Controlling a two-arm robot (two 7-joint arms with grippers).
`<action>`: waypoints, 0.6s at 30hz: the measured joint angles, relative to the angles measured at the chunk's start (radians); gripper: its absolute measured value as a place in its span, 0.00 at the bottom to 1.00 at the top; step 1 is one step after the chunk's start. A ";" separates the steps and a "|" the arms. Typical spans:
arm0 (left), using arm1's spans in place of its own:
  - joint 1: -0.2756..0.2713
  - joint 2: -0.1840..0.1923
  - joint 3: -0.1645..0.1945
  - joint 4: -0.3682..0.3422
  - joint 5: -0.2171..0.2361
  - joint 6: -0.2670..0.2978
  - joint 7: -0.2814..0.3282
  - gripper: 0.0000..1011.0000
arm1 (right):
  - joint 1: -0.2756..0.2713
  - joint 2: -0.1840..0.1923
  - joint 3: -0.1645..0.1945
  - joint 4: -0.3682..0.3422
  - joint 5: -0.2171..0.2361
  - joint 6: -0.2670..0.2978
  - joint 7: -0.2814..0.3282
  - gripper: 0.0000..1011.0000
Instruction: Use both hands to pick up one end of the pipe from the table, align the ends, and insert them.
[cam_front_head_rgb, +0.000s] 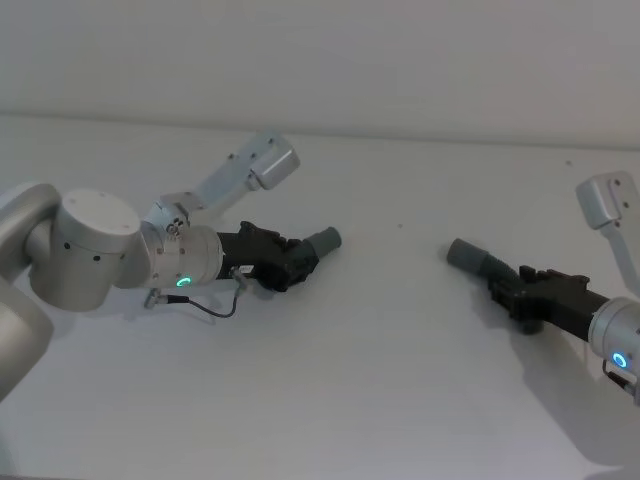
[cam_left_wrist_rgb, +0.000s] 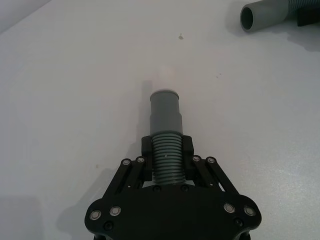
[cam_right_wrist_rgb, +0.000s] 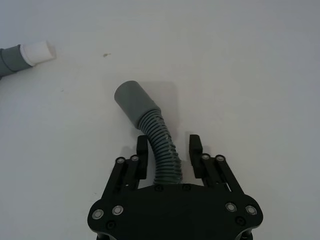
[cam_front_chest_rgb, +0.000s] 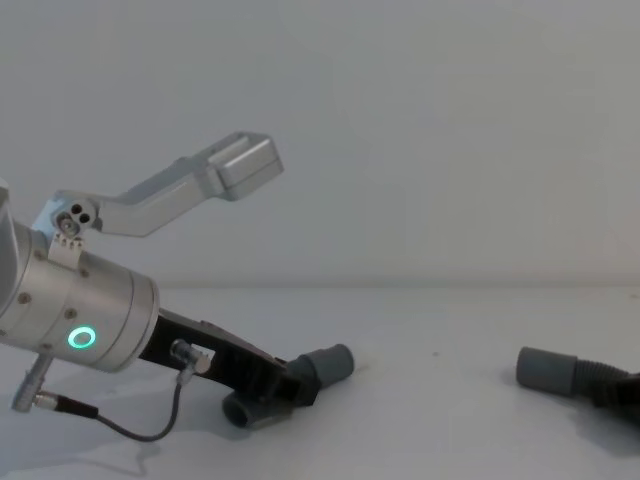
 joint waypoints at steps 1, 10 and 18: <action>0.000 0.000 0.000 0.000 0.000 0.000 0.000 0.32 | 0.000 0.000 0.000 0.000 0.000 0.000 0.000 0.48; 0.000 0.000 0.000 0.000 0.000 0.000 0.000 0.32 | -0.001 -0.001 0.000 0.000 -0.001 0.000 0.000 0.22; 0.000 0.000 0.000 0.000 0.000 0.000 0.000 0.32 | -0.001 -0.001 0.000 0.000 -0.001 -0.001 0.000 0.17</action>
